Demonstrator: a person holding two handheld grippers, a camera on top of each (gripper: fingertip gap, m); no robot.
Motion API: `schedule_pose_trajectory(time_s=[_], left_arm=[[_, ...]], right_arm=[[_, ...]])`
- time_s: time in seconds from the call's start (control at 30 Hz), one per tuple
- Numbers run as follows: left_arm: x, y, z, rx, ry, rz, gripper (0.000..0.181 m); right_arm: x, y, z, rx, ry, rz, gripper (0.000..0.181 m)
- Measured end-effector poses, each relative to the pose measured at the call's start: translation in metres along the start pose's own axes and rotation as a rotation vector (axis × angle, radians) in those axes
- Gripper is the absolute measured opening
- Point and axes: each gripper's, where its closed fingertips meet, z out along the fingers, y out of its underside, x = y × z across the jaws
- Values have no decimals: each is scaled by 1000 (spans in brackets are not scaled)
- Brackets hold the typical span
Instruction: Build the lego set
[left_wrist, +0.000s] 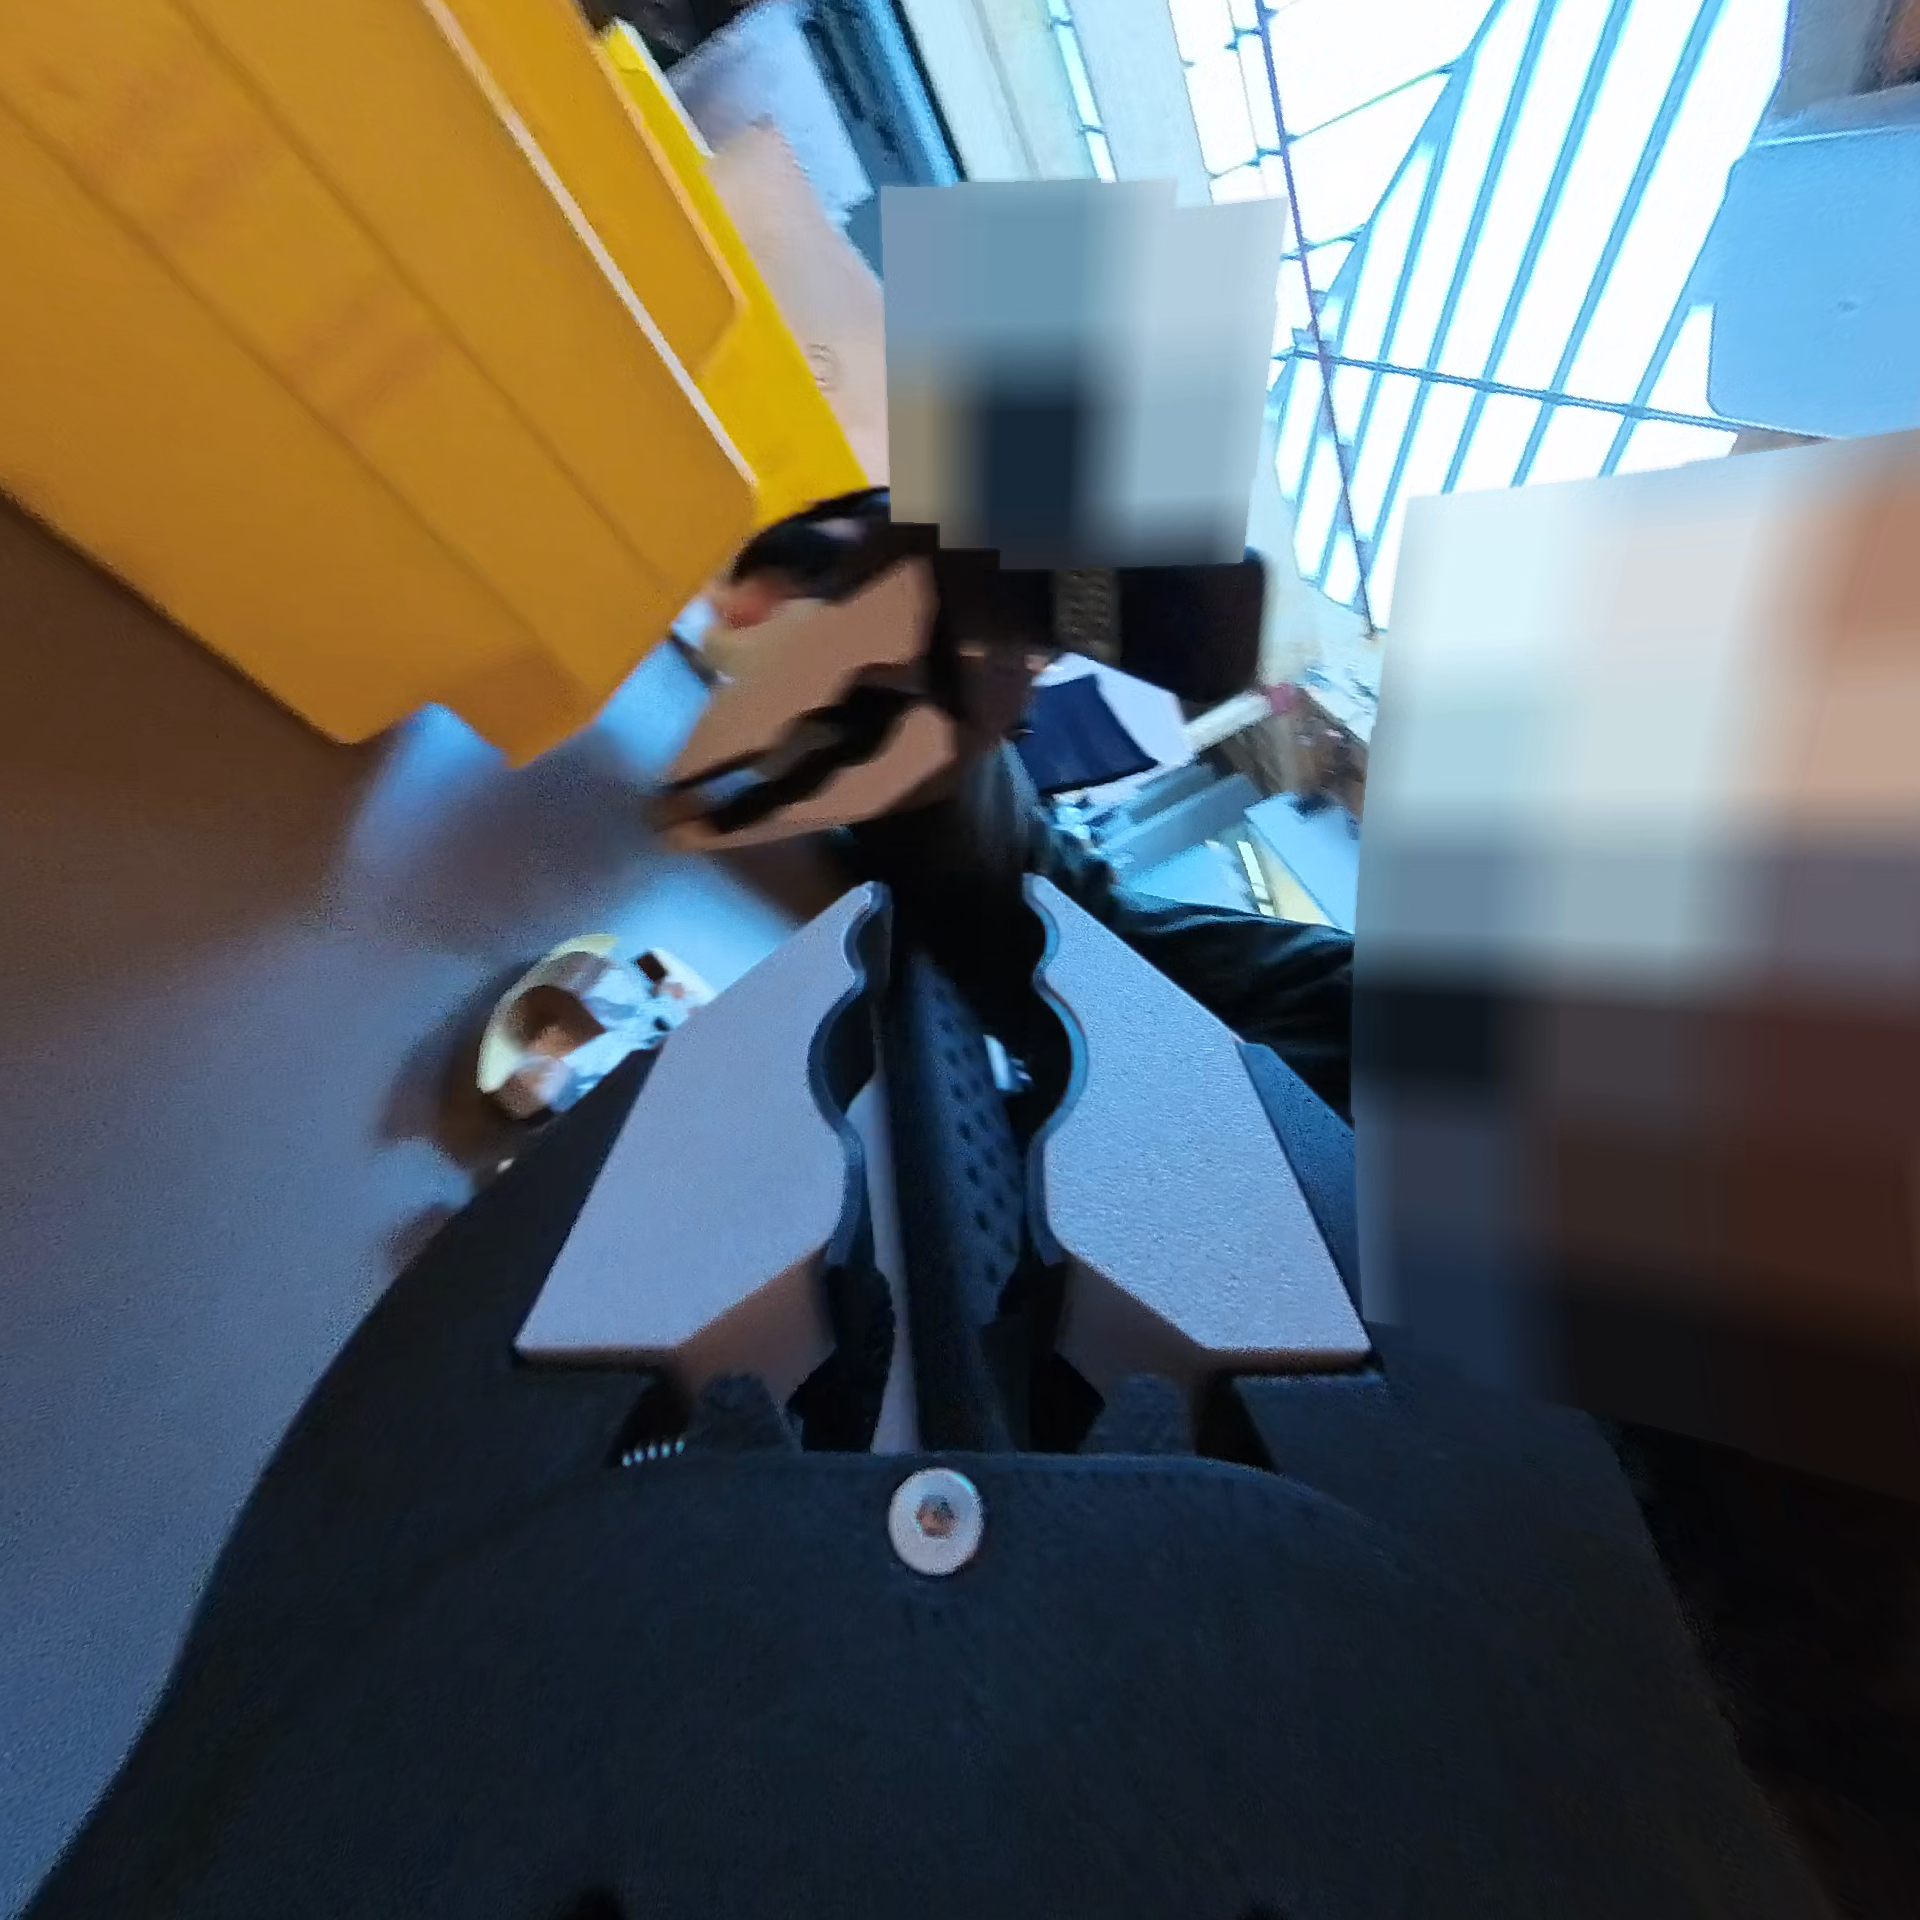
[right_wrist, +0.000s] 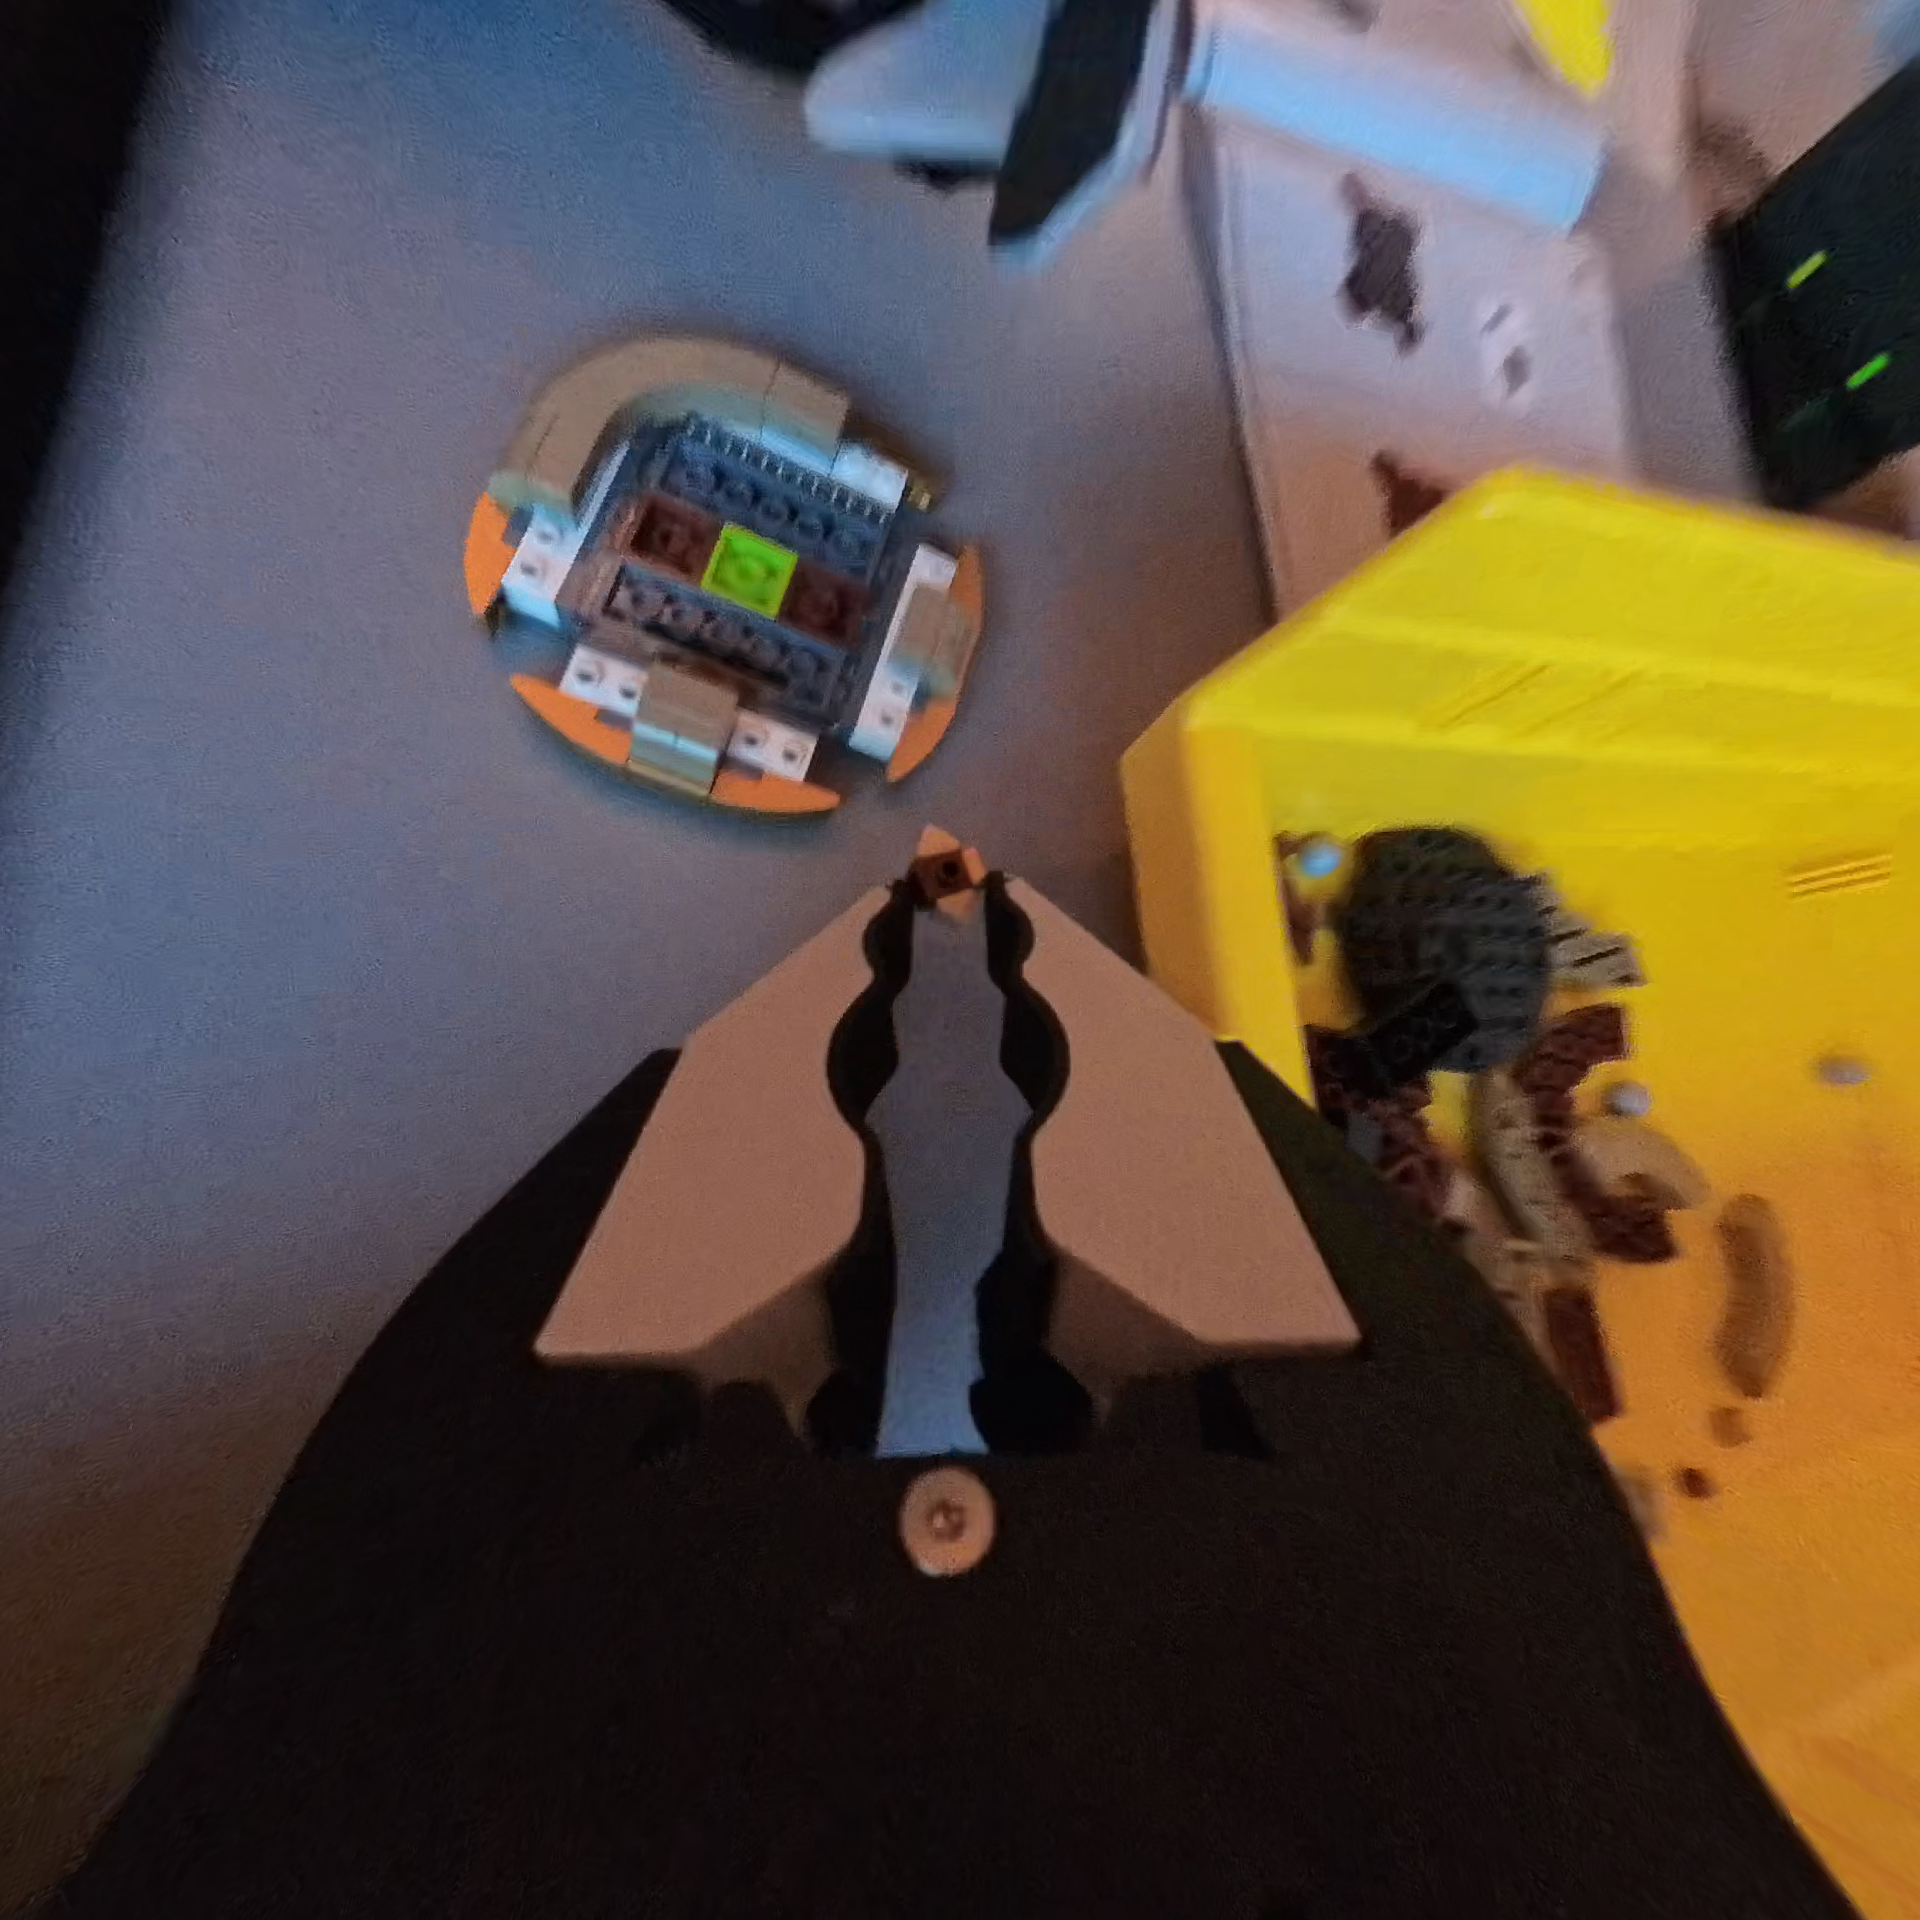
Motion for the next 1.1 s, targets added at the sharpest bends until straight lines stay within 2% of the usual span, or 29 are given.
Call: schedule_pose_trajectory(time_s=[0.1,0.17,0.23,0.33,0.57,0.7,0.9,1.0,1.1], left_arm=[[-7,-5,-2,26,-67,47,24],[-1,-7,3,43,-47,64,25],[8,-8,10,60,-3,62,26],[7,-12,14,95,-21,71,23],[-2,-10,19,84,-86,96,22],[-11,-2,25,34,-141,107,12],[-10,-2,28,33,-125,104,9],[-6,-4,28,45,-90,90,15],[-9,-3,28,34,-119,110,8]], right_arm=[[14,-52,-30,205,222,-204,11],[18,-68,-40,226,352,-322,11],[20,-71,-39,190,421,-379,12],[21,-71,-32,152,443,-403,12],[21,-74,-28,149,443,-392,11],[23,-76,-27,136,447,-367,12],[20,-75,-24,132,429,-378,11],[19,-73,-23,127,421,-374,11],[18,-73,-22,128,415,-379,11]])
